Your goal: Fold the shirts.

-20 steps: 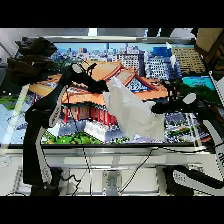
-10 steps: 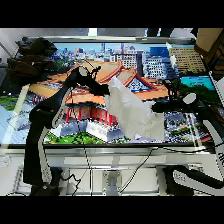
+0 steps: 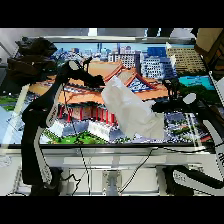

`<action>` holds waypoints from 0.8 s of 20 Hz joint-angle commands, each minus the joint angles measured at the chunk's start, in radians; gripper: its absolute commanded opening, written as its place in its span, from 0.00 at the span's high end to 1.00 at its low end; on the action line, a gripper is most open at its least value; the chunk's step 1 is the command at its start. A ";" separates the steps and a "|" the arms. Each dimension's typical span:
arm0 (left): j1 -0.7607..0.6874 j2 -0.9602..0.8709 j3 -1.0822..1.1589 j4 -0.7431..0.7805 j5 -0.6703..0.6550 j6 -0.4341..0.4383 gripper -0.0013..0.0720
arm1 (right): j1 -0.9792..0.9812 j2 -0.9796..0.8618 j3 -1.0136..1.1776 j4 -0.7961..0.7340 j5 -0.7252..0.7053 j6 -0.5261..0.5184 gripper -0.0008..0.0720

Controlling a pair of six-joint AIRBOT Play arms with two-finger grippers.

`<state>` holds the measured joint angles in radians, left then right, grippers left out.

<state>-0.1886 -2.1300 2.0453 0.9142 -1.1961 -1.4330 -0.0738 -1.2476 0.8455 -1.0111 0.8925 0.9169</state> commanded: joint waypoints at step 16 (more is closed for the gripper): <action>-0.059 -0.040 -0.138 -0.105 0.017 -0.014 0.36 | 0.001 0.000 0.000 0.002 -0.039 -0.002 0.94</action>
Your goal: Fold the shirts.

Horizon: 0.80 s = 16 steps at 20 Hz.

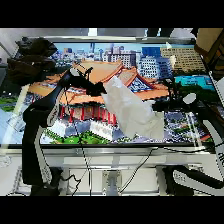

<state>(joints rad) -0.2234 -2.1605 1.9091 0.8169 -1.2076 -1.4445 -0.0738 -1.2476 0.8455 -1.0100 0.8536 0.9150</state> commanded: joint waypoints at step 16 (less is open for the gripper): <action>0.098 0.162 0.200 -0.315 0.134 0.126 0.97 | 0.000 0.001 0.217 -0.003 -0.101 0.008 0.94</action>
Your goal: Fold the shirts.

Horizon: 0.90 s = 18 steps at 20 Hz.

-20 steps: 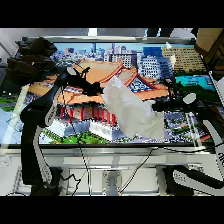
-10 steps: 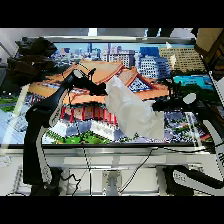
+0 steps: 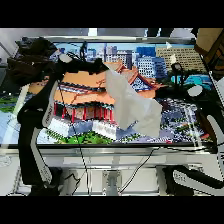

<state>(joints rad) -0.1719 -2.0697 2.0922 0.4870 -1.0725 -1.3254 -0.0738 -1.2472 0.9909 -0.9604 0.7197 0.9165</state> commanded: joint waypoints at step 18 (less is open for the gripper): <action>0.082 0.232 -0.078 0.219 -0.212 0.013 0.97 | 0.001 -0.172 -0.116 0.526 0.101 -0.037 0.52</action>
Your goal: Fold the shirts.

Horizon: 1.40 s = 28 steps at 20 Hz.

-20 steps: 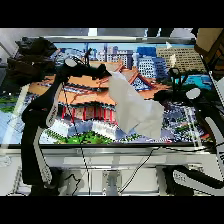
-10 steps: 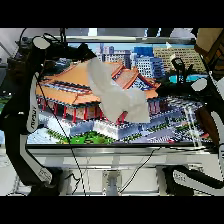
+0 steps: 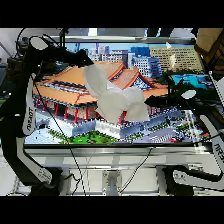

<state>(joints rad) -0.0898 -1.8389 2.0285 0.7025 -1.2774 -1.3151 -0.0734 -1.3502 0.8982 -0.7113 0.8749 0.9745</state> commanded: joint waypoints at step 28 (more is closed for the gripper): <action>0.320 0.335 0.035 0.186 0.072 -0.061 0.97 | -0.353 0.123 0.513 0.224 -0.093 -0.185 0.94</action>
<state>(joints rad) 0.1753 -1.5860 2.0621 0.7876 -1.1995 -1.3621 -0.3569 -1.2846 1.3231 -0.2916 0.7864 0.6865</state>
